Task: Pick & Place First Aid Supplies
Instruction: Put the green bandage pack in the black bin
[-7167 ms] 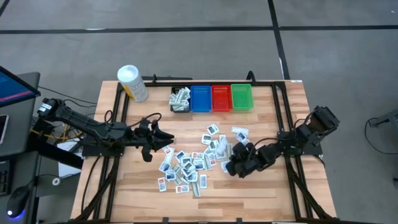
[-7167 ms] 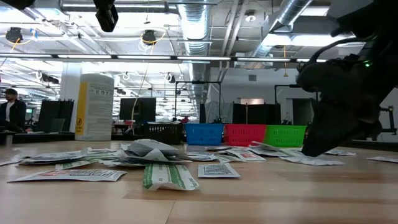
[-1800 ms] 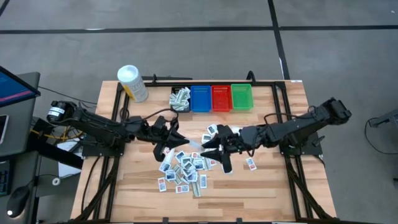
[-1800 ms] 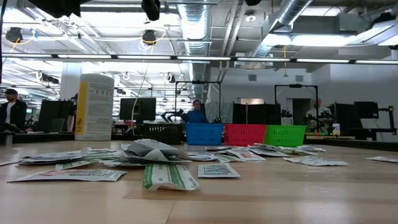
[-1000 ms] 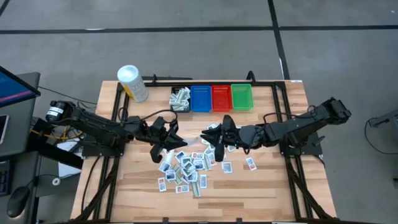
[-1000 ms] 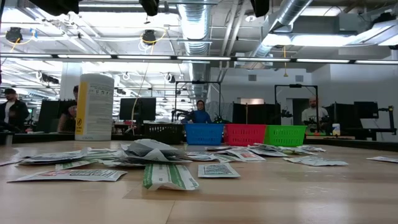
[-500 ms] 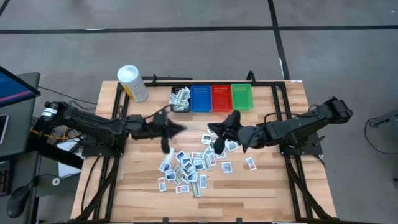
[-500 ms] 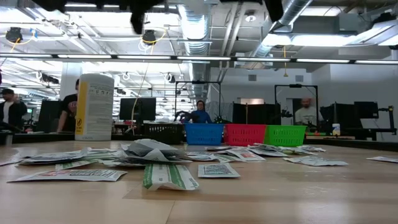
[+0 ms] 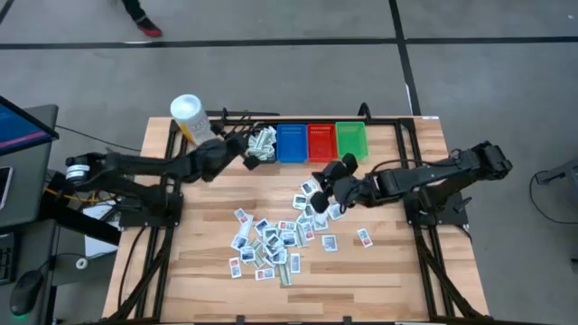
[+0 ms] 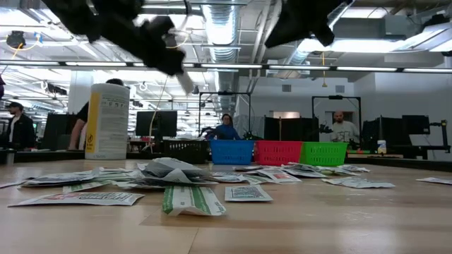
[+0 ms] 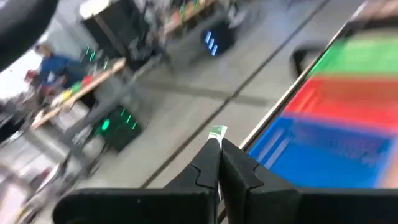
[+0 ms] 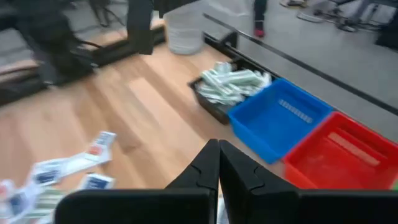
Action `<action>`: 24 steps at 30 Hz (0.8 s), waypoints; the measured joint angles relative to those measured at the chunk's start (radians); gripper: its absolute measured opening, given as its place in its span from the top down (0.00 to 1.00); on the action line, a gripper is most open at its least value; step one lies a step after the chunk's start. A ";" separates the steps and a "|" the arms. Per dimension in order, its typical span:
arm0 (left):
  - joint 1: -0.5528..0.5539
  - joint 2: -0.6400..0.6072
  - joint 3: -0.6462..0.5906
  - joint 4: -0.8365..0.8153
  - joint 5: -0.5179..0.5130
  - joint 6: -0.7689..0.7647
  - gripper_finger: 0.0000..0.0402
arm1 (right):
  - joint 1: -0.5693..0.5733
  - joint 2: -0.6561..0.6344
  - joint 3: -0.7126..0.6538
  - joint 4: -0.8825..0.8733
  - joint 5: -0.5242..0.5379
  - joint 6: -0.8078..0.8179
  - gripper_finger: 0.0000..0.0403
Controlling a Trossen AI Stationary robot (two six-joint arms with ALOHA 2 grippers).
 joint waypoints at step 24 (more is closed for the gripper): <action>0.163 0.339 0.000 0.110 0.294 -0.064 0.98 | -0.170 0.000 0.000 -0.010 -0.079 -0.136 1.00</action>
